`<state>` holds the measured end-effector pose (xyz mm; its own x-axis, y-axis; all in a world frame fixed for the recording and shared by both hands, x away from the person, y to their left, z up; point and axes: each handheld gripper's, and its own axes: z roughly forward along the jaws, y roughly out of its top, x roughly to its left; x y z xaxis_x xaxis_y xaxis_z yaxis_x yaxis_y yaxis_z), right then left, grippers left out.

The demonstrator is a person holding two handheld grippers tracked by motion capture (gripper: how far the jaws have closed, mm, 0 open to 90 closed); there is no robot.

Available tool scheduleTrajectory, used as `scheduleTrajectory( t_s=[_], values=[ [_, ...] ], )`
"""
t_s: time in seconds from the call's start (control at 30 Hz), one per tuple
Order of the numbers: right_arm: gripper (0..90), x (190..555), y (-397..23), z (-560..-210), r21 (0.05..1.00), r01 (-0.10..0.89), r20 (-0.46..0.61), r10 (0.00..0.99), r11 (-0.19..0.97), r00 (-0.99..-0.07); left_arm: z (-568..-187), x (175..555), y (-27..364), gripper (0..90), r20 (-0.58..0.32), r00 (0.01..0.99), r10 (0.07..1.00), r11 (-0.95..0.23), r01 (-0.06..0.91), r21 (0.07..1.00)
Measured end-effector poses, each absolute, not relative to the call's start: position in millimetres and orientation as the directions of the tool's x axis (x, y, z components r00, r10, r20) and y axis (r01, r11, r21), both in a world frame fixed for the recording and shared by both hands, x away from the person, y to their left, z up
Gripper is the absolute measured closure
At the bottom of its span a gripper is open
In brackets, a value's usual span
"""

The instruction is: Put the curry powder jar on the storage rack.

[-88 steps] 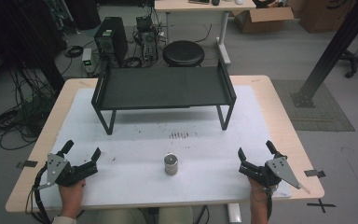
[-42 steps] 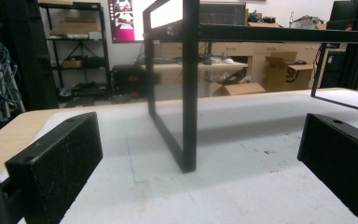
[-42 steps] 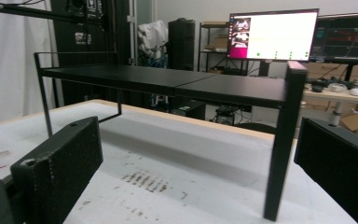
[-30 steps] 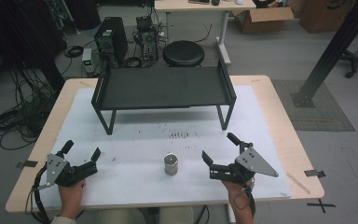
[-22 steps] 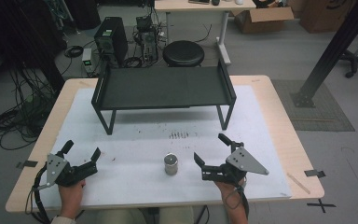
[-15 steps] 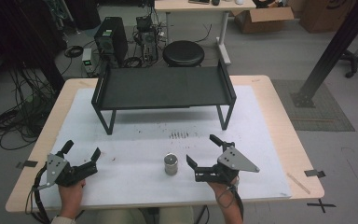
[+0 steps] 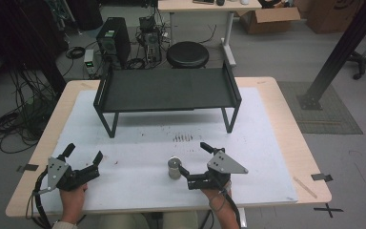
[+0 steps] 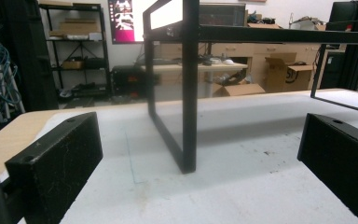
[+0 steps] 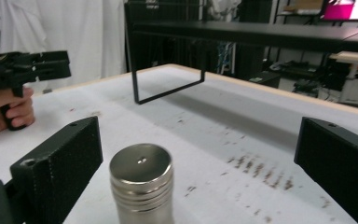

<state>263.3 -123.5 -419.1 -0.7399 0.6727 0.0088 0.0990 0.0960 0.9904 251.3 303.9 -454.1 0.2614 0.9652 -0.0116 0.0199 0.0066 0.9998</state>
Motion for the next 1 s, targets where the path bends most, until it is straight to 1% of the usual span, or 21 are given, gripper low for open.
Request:
scheduleTrajectory(
  t_s=[0.2, 0.57, 0.9, 1.0],
  values=[
    [0.8, 264.1, -114.3, -424.8, 0.987, 0.116, 0.017, 0.65, 0.111, -0.76, -454.1, 251.2, 304.0, 0.2, -0.012, 0.261, 0.965, 0.007, 0.02, 1.0],
    [3.1, 271.5, -97.9, -441.1, 0.972, 0.176, 0.046, 0.609, 0.157, -0.792, -454.2, 250.9, 304.1, 0.2, -0.012, 0.261, 0.965, 0.008, 0.016, 1.0],
    [6.8, 277.2, -91.5, -447.1, 0.962, 0.208, 0.064, 0.594, 0.177, -0.802, -454.2, 250.7, 304.2, 0.2, -0.012, 0.261, 0.965, 0.008, 0.015, 1.0],
    [9.4, 277.8, -90.8, -447.1, 0.96, 0.211, 0.065, 0.592, 0.182, -0.804, -454.3, 250.7, 304.2, 0.2, -0.012, 0.261, 0.965, 0.008, 0.016, 1.0]
  ],
)
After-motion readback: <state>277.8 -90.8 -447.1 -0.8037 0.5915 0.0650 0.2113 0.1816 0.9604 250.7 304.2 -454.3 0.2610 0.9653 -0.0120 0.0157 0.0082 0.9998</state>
